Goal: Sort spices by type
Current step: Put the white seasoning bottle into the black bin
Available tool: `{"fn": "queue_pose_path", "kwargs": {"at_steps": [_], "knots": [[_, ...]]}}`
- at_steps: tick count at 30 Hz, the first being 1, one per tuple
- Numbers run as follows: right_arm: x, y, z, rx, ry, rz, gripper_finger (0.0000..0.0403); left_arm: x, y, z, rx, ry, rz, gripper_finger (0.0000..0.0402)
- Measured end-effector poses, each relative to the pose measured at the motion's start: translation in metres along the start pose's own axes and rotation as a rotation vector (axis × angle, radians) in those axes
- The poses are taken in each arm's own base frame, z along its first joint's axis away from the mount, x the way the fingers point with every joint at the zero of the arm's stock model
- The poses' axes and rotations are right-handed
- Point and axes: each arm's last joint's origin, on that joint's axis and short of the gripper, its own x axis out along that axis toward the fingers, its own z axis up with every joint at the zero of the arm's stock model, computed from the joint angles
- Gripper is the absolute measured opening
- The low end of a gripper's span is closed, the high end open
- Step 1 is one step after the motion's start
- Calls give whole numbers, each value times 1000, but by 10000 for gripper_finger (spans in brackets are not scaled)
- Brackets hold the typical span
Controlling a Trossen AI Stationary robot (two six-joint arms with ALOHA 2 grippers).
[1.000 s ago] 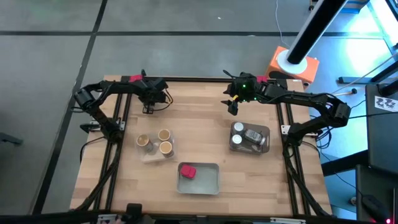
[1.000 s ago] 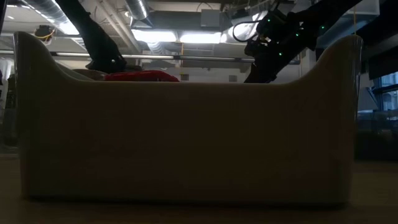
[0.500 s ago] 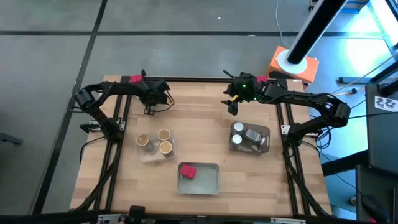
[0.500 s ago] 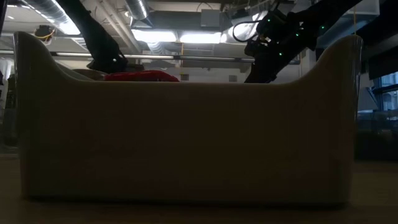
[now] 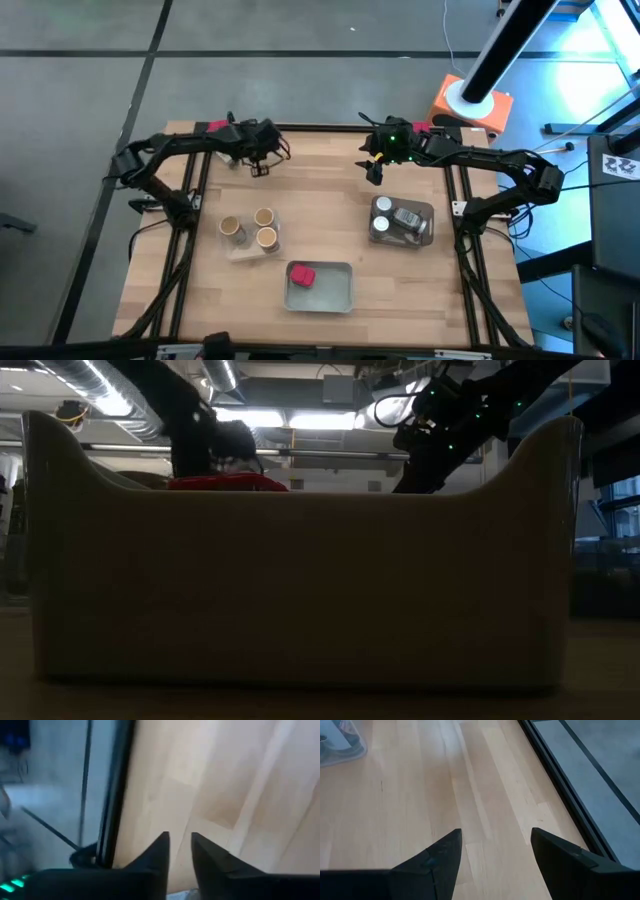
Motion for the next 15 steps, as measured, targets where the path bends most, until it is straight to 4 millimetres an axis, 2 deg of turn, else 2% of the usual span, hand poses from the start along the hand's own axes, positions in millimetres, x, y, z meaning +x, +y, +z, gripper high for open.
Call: {"fn": "queue_pose_path", "kwargs": {"at_steps": [4, 8, 11, 15], "knots": [[0, 0, 0, -16, -4, -1, 239, -24, 13, -12, -286, -30, 3, 129], [0, 0, 2, -29, -19, -5, 239, -36, 21, -31, -624, 36, 1, 197], [2, -1, 3, -33, -38, 1, 239, -36, 23, -42, -821, 111, 9, 232], [9, -1, 2, -35, -35, 24, 239, -23, 18, -51, -896, 169, 20, 246]]}}
